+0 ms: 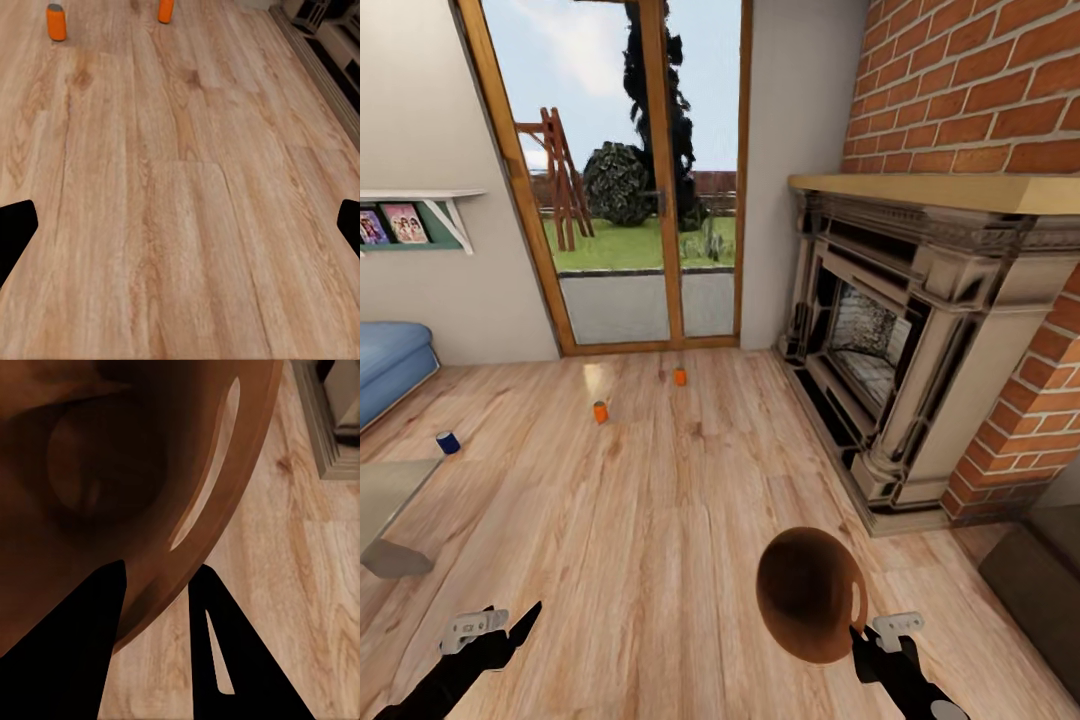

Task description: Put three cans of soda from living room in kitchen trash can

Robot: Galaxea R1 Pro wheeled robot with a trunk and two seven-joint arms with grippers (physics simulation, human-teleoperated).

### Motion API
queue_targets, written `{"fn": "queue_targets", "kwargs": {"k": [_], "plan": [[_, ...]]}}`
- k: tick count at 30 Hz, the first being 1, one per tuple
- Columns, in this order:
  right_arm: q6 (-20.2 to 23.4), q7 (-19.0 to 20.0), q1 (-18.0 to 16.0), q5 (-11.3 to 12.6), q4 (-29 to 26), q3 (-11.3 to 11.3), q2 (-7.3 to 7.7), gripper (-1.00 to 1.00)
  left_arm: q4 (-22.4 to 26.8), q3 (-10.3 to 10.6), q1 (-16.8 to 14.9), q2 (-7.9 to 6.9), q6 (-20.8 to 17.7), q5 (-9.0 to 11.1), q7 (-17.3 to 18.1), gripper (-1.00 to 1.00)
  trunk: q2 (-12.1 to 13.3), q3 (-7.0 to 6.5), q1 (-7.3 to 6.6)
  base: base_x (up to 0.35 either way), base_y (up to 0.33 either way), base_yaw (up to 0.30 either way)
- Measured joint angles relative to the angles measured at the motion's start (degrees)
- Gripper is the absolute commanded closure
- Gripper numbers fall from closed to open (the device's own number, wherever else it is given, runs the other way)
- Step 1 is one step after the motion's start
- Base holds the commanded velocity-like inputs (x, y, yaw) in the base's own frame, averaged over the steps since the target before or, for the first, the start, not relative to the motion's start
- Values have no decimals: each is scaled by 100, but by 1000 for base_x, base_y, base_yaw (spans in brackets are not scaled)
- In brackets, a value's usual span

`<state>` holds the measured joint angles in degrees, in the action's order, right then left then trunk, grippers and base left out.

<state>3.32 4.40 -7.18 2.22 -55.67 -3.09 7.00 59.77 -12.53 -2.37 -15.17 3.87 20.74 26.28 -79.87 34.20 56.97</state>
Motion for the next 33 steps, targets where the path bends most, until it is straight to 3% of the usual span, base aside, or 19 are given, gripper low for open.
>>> {"fn": "queue_targets", "kwargs": {"k": [33], "plan": [[-5, -1, 0, -41, 160, -40, -5, 100, 0, -4, 0, 14, 8, 0, 0, -100, 0, 0, 0, 324, 1, 0]]}}
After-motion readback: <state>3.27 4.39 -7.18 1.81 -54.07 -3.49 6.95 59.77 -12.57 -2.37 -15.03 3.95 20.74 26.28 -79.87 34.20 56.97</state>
